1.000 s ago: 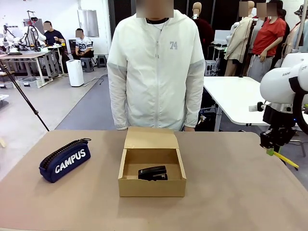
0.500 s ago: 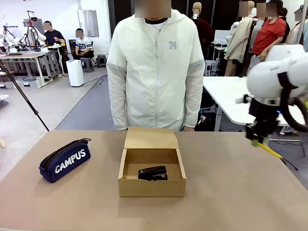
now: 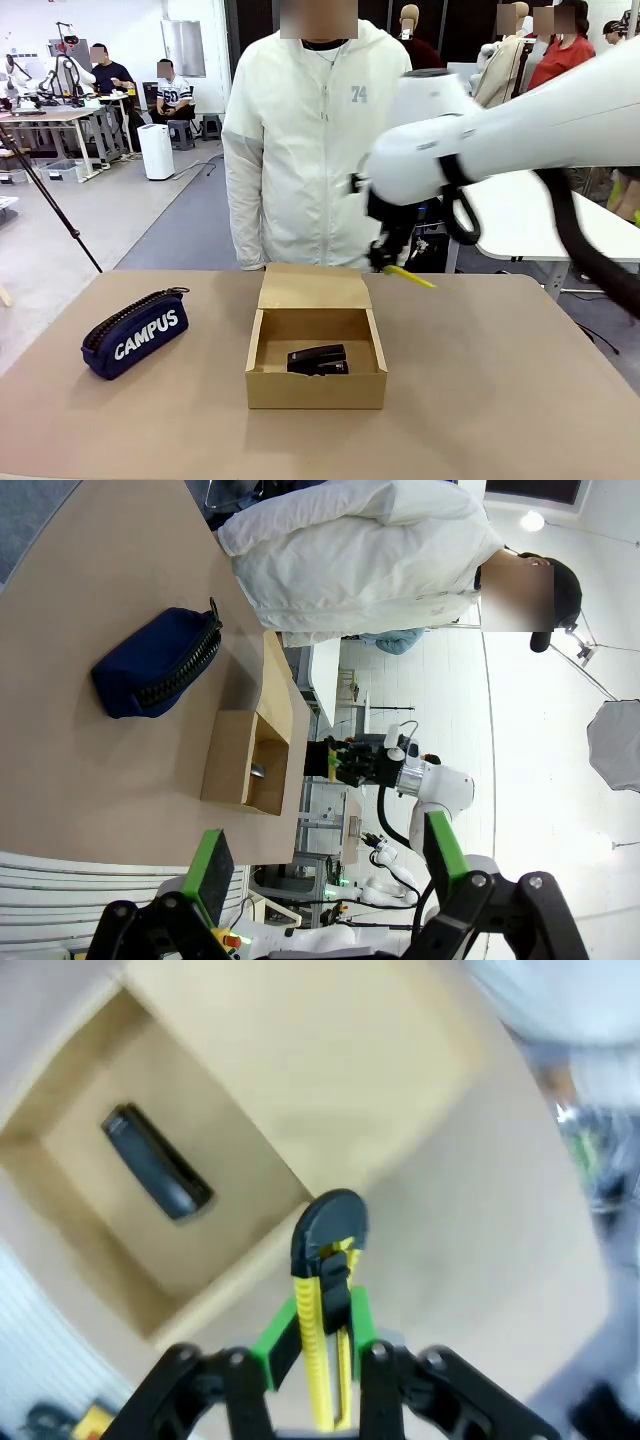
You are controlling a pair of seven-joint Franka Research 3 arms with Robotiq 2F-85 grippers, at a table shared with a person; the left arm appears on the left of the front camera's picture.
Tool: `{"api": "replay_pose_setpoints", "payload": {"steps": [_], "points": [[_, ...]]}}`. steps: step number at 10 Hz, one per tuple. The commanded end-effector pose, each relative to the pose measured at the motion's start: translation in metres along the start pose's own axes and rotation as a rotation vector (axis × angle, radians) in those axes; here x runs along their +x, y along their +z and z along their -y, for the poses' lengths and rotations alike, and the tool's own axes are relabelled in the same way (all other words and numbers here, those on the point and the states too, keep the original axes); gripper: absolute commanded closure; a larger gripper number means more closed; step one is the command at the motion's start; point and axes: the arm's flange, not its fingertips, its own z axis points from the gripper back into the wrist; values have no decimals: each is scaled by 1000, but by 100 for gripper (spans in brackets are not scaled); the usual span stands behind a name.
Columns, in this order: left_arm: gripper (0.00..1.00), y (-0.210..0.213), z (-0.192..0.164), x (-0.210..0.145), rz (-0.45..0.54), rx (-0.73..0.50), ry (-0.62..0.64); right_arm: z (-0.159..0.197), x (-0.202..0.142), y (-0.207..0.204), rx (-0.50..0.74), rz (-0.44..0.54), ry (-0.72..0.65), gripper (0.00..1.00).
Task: Pack the items into the box.
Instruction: Pick up the item indicated by the person and place it inside the Mailer Box.
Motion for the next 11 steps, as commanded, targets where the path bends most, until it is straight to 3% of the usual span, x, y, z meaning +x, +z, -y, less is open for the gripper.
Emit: {"api": "replay_pose_setpoints", "payload": {"steps": [1, 3, 5, 10, 11], "points": [[0, 2, 0, 0, -1, -12, -14, -13, 39, -20, 31, 58, 244, 100], [0, 2, 0, 0, -1, -12, -14, -55, 62, -44, 67, 64, 398, 100], [0, 2, 0, 0, -1, -12, -14, -75, 61, -54, 90, 22, 481, 100], [0, 2, 0, 0, -1, -12, -14, -86, 56, -57, 145, -22, 560, 100], [0, 2, 0, 0, -1, -12, -14, -85, 56, -57, 153, -24, 579, 50]]}}
